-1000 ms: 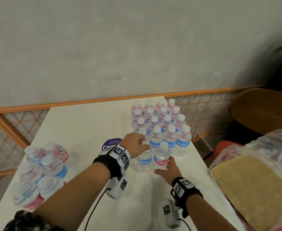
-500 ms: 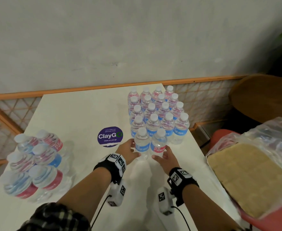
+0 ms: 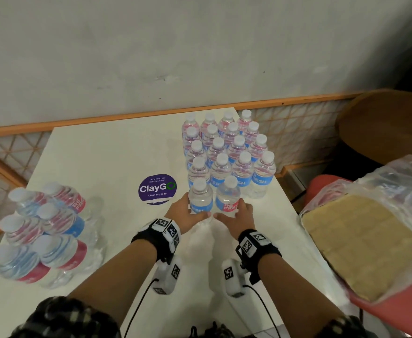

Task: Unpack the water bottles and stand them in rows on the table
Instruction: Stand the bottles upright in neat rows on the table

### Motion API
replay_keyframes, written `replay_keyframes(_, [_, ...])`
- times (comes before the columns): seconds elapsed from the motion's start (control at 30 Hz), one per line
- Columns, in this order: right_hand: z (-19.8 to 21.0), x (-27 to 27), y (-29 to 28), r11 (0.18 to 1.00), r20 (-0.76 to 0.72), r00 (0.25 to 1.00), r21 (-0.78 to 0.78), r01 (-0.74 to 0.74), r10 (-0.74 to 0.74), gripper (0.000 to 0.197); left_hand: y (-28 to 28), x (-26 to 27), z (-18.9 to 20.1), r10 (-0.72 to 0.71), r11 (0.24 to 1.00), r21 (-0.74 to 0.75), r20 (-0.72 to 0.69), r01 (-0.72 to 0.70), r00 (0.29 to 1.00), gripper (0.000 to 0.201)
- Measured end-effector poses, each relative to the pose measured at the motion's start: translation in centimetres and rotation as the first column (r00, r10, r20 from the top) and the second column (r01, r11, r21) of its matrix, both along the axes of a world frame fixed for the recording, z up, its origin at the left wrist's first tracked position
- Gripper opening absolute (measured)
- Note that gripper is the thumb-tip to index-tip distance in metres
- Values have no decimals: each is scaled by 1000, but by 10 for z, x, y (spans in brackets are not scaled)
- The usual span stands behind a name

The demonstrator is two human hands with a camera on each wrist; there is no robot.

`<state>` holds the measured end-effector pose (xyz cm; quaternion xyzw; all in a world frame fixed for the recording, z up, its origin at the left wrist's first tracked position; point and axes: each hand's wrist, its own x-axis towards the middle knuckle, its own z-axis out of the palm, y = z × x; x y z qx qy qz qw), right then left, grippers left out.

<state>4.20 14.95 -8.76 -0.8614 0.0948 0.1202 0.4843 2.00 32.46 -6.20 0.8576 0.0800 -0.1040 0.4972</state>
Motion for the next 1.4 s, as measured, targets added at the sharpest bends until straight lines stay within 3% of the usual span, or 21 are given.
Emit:
replay_keyframes(0.1, [5, -2, -11, 986, 0, 992, 110, -126, 127, 67, 2, 0, -3, 16, 999, 47, -7, -16, 1000, 65])
replay_keyframes(0.27, [7, -12, -12, 947, 31, 994, 301, -113, 108, 83, 3, 0, -9, 57, 994, 97, -49, -52, 997, 65])
replay_keyframes(0.37, [4, -8, 1, 982, 85, 995, 177, -65, 50, 86, 3, 0, -13, 44, 986, 165, -108, -25, 993, 74])
replay_keyframes(0.47, [1, -4, 4, 996, 76, 996, 72, -58, 52, 75, 6, 2, -14, 28, 982, 189, -129, -3, 991, 71])
replay_keyframes(0.57, [5, -6, -7, 988, 81, 992, 110, -110, 101, 66, 9, 4, -15, 1, 979, 204, -146, 30, 989, 72])
replay_keyframes(0.67, [2, -8, -19, 976, 46, 989, 160, -146, 140, 74, 9, 2, -16, -5, 980, 196, -143, 34, 990, 72])
replay_keyframes(0.77, [-6, -10, -15, 967, 22, 994, 233, -105, 103, 72, 9, 1, -18, 14, 980, 199, -125, 12, 992, 68])
replay_keyframes(0.93, [-18, -6, -4, 988, 56, 998, 154, -27, 19, 76, 11, 8, -18, -71, 975, 198, -133, 97, 989, 63])
replay_keyframes(1.0, [-18, -7, -5, 981, 14, 1000, 193, 8, -11, 64, 10, 6, -22, -36, 981, 186, -127, 60, 991, 63])
replay_keyframes(1.1, [-15, -11, -10, 977, 37, 998, 204, -59, 53, 57, 6, 2, -25, -16, 988, 150, -97, 30, 995, 63])
replay_keyframes(1.23, [-15, -16, -10, 975, 35, 998, 211, -66, 60, 67, -1, -5, -28, 57, 993, 104, -52, -51, 997, 60])
replay_keyframes(1.4, [-11, -17, -10, 978, 31, 999, 207, -19, 13, 65, -15, -9, -28, 127, 989, 83, -9, -126, 992, 47])
